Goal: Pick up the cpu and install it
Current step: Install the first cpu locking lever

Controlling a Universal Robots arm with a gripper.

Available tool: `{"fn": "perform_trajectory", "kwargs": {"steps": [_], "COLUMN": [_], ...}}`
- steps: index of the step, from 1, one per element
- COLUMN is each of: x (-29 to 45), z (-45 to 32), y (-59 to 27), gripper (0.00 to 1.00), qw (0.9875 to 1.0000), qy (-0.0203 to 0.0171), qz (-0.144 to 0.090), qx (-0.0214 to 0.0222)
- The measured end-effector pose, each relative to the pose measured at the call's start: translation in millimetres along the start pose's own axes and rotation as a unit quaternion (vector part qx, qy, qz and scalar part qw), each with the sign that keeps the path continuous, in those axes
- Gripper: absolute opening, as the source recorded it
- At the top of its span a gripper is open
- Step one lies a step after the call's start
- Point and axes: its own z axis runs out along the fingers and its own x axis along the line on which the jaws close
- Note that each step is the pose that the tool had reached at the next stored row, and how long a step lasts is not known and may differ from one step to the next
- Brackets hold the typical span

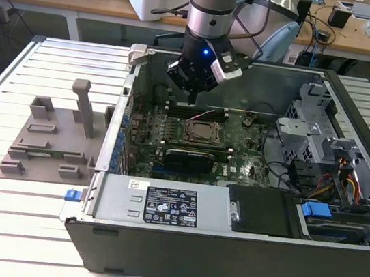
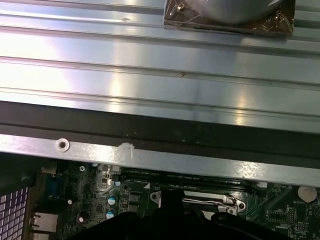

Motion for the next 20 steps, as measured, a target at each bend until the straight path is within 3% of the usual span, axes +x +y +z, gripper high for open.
{"fn": "perform_trajectory", "kwargs": {"steps": [8,13,20], "x": [-0.2,-0.5,-0.8], "z": [10.6,24.8,32.6], "y": [-0.7,-1.7,-1.6], "gripper": [0.11,0.11,0.11], "qw": [1.0000,1.0000,1.0000], "qy": [0.0004,0.0007,0.0008], "qz": [0.000,0.000,0.000], "qx": [-0.0001,-0.0001,-0.0001]}}
